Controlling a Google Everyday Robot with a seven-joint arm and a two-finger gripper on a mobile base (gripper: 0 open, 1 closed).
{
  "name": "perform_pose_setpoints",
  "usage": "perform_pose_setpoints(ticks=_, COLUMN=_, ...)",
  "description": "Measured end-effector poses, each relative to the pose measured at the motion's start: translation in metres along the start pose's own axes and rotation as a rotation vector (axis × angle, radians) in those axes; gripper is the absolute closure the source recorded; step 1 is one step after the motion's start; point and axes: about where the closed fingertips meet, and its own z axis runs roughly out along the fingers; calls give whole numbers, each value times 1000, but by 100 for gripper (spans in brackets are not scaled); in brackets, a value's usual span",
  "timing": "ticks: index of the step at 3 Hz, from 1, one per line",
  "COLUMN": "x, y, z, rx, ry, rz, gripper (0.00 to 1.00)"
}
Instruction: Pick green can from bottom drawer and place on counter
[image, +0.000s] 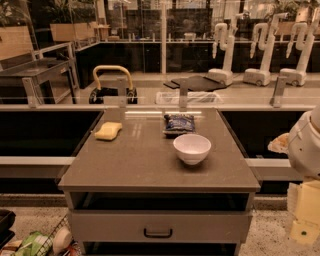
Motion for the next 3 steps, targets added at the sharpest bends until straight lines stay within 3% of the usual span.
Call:
perform_pose_setpoints(ticks=1, x=0, y=0, z=0, rx=0, ry=0, rz=0, gripper=0)
perform_pose_setpoints(ticks=2, x=8, y=25, z=46, rx=-48, ry=-117, rz=43, gripper=0)
perform_pose_setpoints(ticks=3, x=35, y=81, z=139, rx=-128, ry=-334, rz=101, gripper=0)
